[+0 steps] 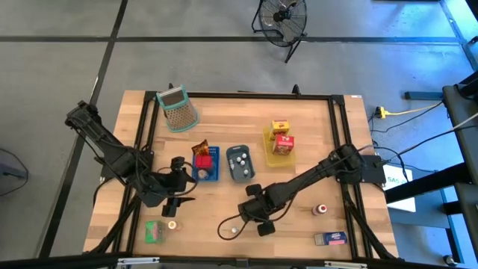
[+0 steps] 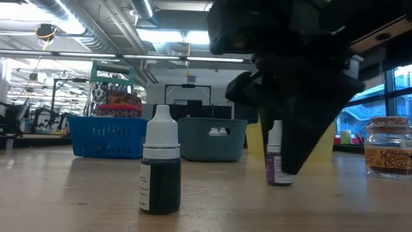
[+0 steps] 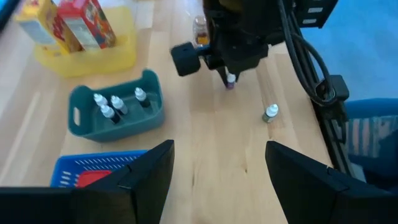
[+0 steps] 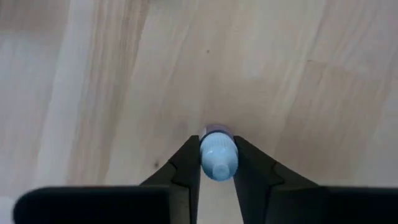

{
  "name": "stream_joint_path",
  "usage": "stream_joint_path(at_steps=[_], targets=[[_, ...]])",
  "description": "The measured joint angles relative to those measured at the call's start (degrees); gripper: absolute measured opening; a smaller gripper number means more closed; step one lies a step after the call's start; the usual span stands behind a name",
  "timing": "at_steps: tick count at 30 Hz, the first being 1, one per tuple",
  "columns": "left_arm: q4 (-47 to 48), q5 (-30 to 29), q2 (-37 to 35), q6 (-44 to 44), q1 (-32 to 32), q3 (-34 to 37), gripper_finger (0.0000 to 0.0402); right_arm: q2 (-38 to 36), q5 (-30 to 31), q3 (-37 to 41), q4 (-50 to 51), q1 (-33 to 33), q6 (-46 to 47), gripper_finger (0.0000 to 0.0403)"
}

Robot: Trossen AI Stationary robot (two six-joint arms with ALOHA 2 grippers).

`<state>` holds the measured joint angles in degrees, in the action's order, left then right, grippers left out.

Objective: Pick & Place Kitchen Items
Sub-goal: Put the small food coloring bottle into the gray bin

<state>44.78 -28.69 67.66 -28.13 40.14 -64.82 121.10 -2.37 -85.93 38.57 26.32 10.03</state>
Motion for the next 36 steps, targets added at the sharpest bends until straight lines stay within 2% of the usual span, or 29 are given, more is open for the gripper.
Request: stream_joint_path(at_steps=[5, 9, 14, 18, 21, 26, 33, 36], targets=[[0.0, 0.4, 2.7, -2.3, 0.0, 0.0, 0.0249, 0.0, 1.2, -0.9, 2.8, -2.2, -3.7, 0.0072], [-1.4, -0.2, 4.6, -2.7, 0.0, 0.0, 0.0249, 0.0, 4.5, -4.9, 12.0, -4.4, -5.5, 0.0072], [-4.0, 0.2, 6.3, -4.4, 0.2, 0.0, 0.0249, -0.1, 6.0, -13.4, 27.3, -6.2, -3.0, 0.0072], [-5.0, 0.1, 7.6, -6.7, 0.9, 0.0, 0.0249, -0.1, 11.0, -19.4, 33.3, -6.3, -6.5, 0.0072], [-6.2, -0.1, 8.7, -8.3, 1.6, 0.0, 0.0249, -0.1, 13.1, -22.0, 31.9, -6.7, -12.1, 0.0072], [-8.7, 0.5, 9.2, -9.8, 2.5, 0.0, 0.0249, -0.1, 11.9, -23.3, 25.1, -9.0, -19.4, 0.0072], [-9.4, 2.3, 9.1, -10.2, 4.3, 0.0, 0.0249, 0.0, 11.1, -23.3, 20.4, -13.2, -20.6, 0.0072], [-9.5, 2.2, 9.1, -10.3, 4.9, 0.0, 0.0249, 0.0, 7.8, -23.3, 18.0, -14.5, -21.0, 0.0072]])
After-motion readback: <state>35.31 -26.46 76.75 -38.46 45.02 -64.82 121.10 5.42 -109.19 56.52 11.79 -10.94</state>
